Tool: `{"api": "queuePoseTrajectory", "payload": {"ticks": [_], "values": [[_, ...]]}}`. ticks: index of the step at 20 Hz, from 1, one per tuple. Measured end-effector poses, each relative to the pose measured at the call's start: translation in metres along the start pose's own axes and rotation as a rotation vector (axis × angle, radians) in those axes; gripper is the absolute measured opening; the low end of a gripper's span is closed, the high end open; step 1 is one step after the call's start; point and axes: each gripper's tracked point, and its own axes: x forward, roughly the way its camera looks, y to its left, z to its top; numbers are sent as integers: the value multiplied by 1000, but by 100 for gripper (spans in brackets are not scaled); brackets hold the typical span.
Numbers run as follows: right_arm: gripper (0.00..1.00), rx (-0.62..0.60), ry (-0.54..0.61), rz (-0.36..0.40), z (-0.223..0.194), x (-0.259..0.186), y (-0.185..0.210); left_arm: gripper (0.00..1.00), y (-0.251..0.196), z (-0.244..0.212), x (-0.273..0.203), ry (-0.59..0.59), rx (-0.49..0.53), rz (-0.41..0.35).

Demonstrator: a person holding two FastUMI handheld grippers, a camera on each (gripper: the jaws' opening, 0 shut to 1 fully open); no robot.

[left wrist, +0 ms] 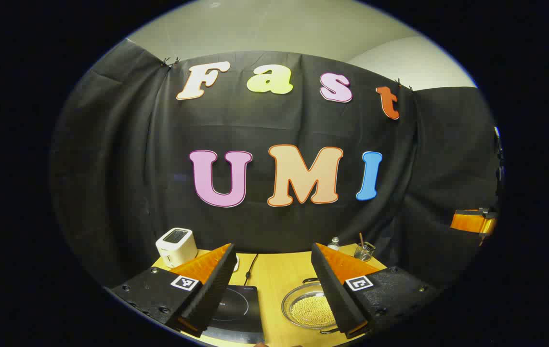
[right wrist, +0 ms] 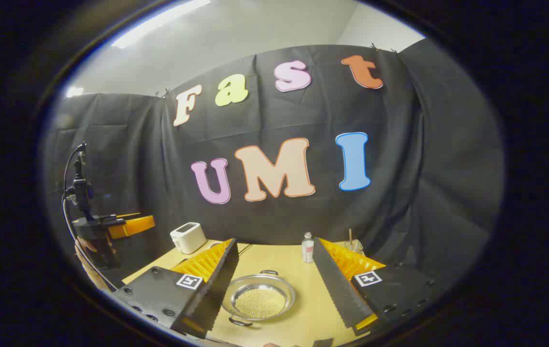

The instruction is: First push the handle of the pot to place it horizontally, then grasp the pot with both hands and set it on the induction cooktop.

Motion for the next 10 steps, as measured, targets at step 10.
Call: {"api": "queuePoseTrajectory", "payload": {"ticks": [10], "values": [[92,-18,-11,-11,3,-6,-1,95,7,-7,-8,-1,2,3]]}}
